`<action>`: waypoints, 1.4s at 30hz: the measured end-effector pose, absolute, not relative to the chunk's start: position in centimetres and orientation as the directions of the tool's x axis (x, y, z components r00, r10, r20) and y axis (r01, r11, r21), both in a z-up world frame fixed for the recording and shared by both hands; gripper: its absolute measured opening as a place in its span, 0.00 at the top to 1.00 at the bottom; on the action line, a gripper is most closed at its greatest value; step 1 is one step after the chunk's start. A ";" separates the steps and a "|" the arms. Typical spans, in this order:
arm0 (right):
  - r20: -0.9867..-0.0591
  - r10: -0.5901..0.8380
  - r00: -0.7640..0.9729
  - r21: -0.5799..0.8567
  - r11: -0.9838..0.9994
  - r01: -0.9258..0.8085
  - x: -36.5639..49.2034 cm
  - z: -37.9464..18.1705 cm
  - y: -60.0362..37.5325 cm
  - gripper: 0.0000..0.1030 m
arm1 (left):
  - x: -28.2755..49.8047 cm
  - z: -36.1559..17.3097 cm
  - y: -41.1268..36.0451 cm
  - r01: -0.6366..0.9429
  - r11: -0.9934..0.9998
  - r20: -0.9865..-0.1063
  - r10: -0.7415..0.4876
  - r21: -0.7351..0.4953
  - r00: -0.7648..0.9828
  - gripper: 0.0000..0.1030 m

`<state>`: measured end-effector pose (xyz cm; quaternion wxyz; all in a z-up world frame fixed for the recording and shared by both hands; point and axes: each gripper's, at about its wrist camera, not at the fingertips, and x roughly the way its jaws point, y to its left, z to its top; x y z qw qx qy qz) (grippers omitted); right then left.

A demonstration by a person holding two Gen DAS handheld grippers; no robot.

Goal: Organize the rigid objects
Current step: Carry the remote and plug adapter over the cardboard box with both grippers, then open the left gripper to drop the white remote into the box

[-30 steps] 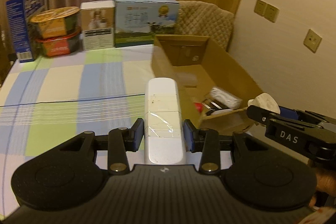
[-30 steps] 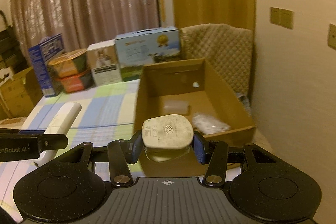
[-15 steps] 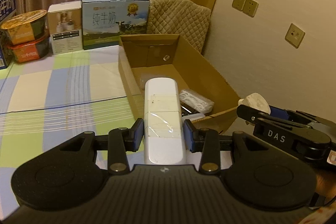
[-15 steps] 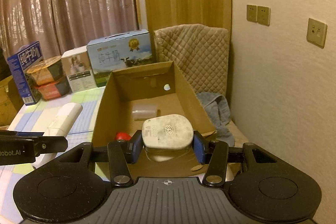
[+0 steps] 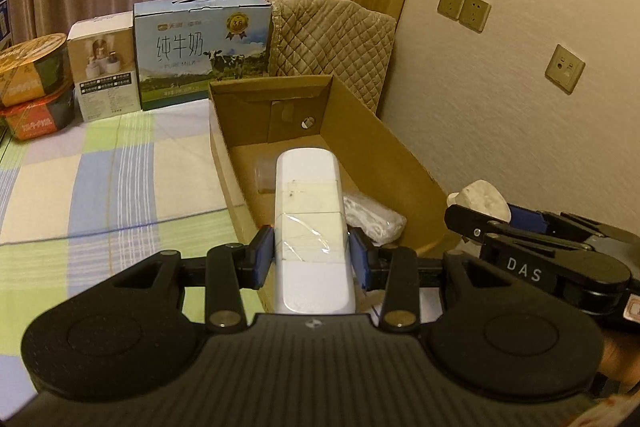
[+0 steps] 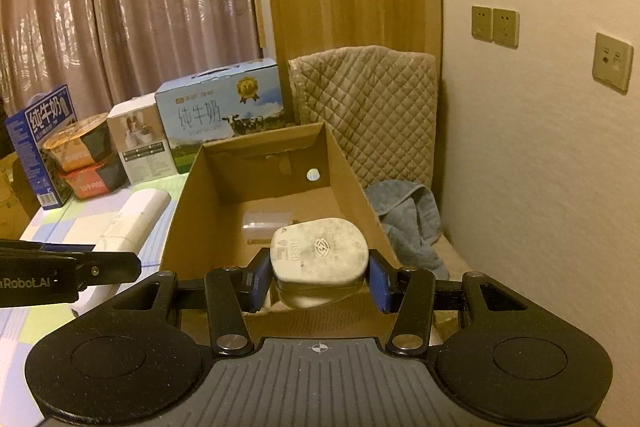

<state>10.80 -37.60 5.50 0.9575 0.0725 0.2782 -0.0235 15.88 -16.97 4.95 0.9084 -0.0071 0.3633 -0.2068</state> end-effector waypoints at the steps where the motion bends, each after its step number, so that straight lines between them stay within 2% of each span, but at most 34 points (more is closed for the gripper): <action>1: -0.539 -0.002 0.843 0.124 0.989 0.081 11.4 5.5 -37.8 0.55 | 16.4 4.9 -17.2 0.372 0.915 -0.658 -0.379 -0.159 0.651 0.66; 22: -0.642 0.072 0.763 0.116 0.993 0.004 20.8 1.5 -39.5 0.55 | 27.3 1.3 -21.2 0.412 0.905 -0.715 -0.356 -0.104 0.601 0.66; 42: -0.664 0.093 0.742 0.123 0.992 -0.015 22.7 0.4 -38.6 0.55 | 29.3 -0.3 -22.1 0.433 0.899 -0.742 -0.337 -0.071 0.579 0.66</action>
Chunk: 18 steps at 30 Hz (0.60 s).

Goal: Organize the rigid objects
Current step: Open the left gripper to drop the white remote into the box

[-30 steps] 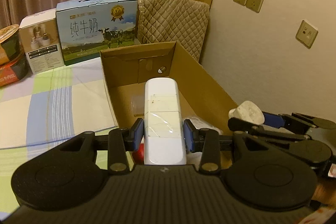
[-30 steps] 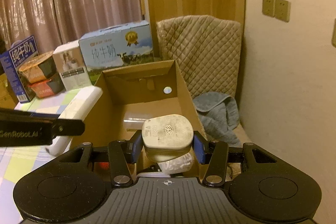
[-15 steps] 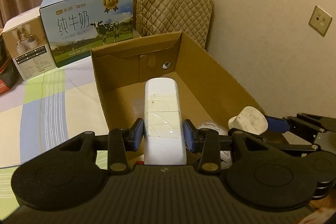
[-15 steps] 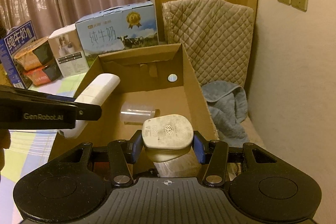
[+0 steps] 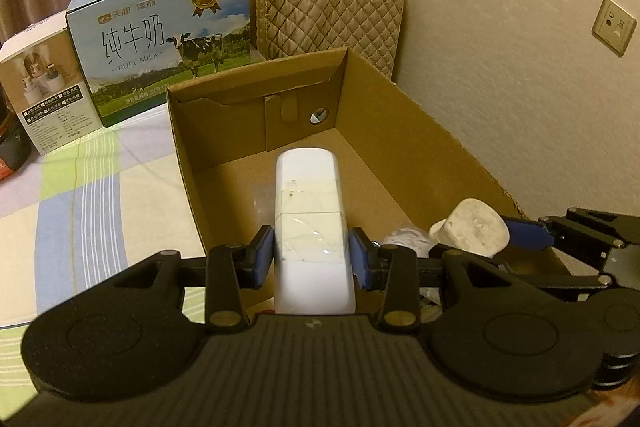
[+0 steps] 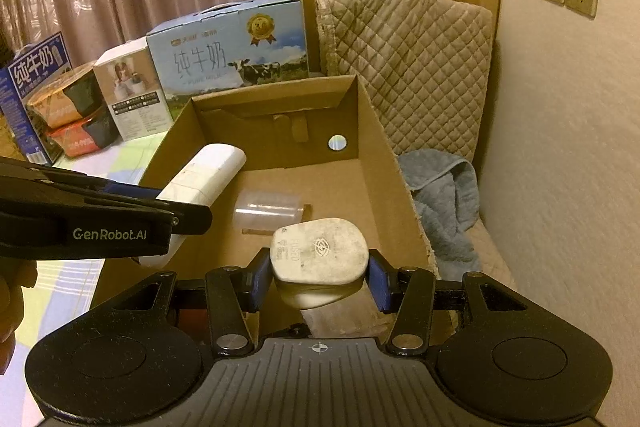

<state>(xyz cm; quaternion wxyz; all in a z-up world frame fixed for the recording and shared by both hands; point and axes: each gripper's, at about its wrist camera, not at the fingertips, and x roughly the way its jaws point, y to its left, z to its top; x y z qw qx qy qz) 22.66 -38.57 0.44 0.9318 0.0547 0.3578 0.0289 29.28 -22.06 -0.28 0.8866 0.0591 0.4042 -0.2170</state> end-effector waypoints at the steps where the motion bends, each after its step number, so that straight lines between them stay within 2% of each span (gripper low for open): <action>1: -0.664 0.093 0.742 0.123 0.992 -0.015 22.7 0.4 -38.5 0.55 | 29.3 -0.3 -22.1 0.434 0.898 -0.742 -0.337 -0.069 0.580 0.66; 18: -0.667 0.092 0.740 0.121 0.992 -0.014 22.7 0.4 -38.4 0.55 | 29.6 -0.9 -22.0 0.428 0.901 -0.747 -0.331 -0.069 0.576 0.65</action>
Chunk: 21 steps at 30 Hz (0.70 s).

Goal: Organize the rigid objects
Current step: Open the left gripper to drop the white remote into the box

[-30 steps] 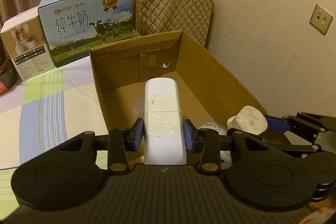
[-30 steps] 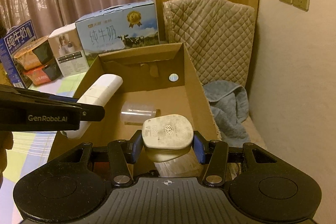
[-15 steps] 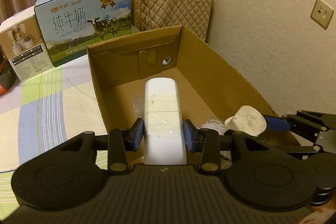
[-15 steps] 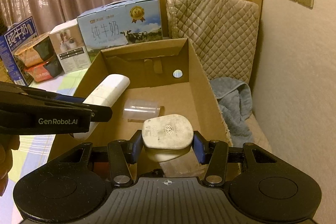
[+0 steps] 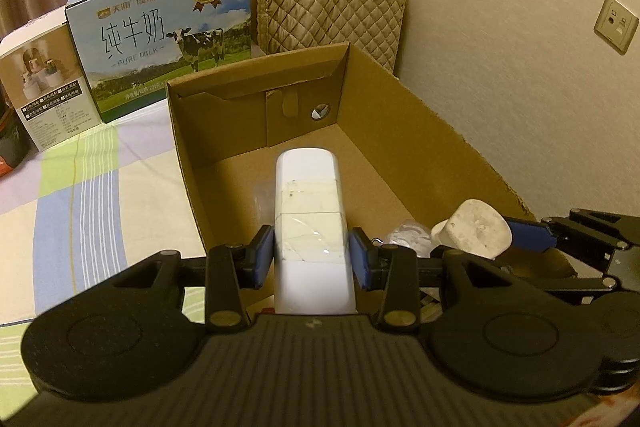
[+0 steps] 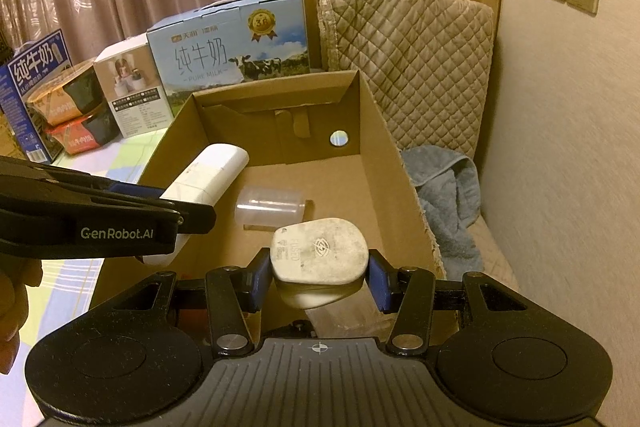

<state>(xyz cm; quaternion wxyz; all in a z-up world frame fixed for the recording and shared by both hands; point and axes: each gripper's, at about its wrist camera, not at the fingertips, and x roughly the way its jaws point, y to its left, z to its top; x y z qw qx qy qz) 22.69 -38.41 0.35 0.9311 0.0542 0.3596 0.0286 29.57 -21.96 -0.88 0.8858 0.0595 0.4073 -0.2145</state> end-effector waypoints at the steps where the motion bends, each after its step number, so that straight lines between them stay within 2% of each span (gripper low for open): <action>1: -0.667 0.092 0.740 0.120 0.993 -0.015 22.7 0.4 -38.4 0.55 | 29.6 -0.9 -22.0 0.428 0.901 -0.747 -0.331 -0.068 0.577 0.65; 21: -0.668 0.105 0.737 0.149 0.989 -0.006 22.2 0.6 -38.3 0.55 | 28.5 0.8 -18.8 0.373 0.925 -0.719 -0.306 -0.070 0.624 0.65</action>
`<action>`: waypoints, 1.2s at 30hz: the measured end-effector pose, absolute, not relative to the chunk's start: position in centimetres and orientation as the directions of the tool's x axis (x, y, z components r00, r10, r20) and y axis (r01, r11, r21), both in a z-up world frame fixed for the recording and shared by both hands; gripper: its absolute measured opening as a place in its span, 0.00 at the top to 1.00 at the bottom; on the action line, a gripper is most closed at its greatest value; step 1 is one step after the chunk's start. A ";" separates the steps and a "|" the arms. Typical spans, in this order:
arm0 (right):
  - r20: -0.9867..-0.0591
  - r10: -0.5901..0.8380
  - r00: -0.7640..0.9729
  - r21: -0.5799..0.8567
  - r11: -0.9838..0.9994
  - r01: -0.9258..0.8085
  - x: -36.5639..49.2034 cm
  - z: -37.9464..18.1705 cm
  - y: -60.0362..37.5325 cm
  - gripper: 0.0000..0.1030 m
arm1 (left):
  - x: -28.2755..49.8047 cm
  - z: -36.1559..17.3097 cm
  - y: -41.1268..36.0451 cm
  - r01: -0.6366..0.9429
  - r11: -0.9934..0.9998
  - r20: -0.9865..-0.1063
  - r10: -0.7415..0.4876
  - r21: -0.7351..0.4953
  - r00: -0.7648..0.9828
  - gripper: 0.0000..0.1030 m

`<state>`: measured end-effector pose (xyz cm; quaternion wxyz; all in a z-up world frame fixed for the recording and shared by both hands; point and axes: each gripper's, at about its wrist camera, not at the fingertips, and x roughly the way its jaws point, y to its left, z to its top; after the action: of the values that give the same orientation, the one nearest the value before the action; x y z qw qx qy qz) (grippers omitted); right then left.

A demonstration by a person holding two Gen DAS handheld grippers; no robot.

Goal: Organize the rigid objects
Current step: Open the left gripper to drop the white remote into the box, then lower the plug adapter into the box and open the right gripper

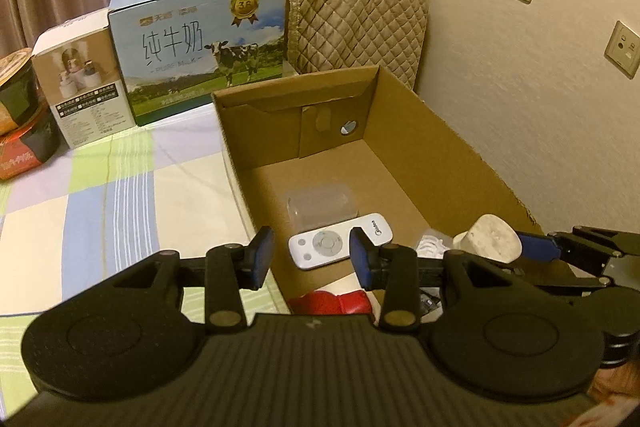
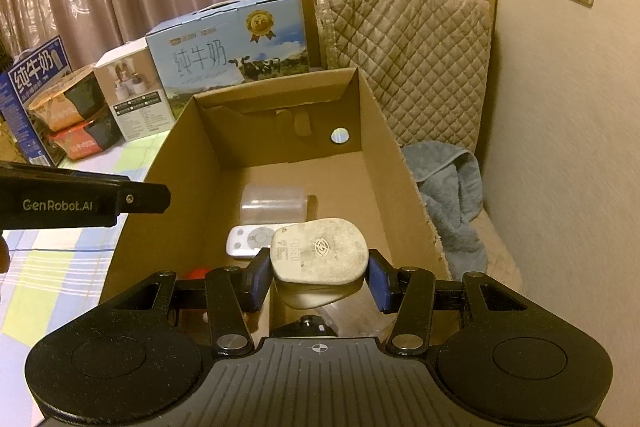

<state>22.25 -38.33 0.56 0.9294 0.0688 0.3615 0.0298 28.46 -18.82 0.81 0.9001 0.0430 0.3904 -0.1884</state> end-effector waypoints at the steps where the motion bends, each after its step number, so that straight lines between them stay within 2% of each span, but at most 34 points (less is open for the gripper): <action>1: -0.667 0.106 0.737 0.150 0.989 -0.007 22.3 0.6 -38.3 0.55 | 28.4 0.8 -18.7 0.372 0.926 -0.720 -0.303 -0.068 0.624 0.65; 36: -0.668 0.116 0.735 0.149 0.989 -0.021 22.6 0.9 -37.0 0.55 | 27.8 0.9 -18.3 0.362 0.929 -0.714 -0.307 -0.080 0.630 0.65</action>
<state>22.57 -36.99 0.86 0.9292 0.0658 0.3618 0.0370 27.83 -18.28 0.91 0.9020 0.0353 0.3883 -0.1855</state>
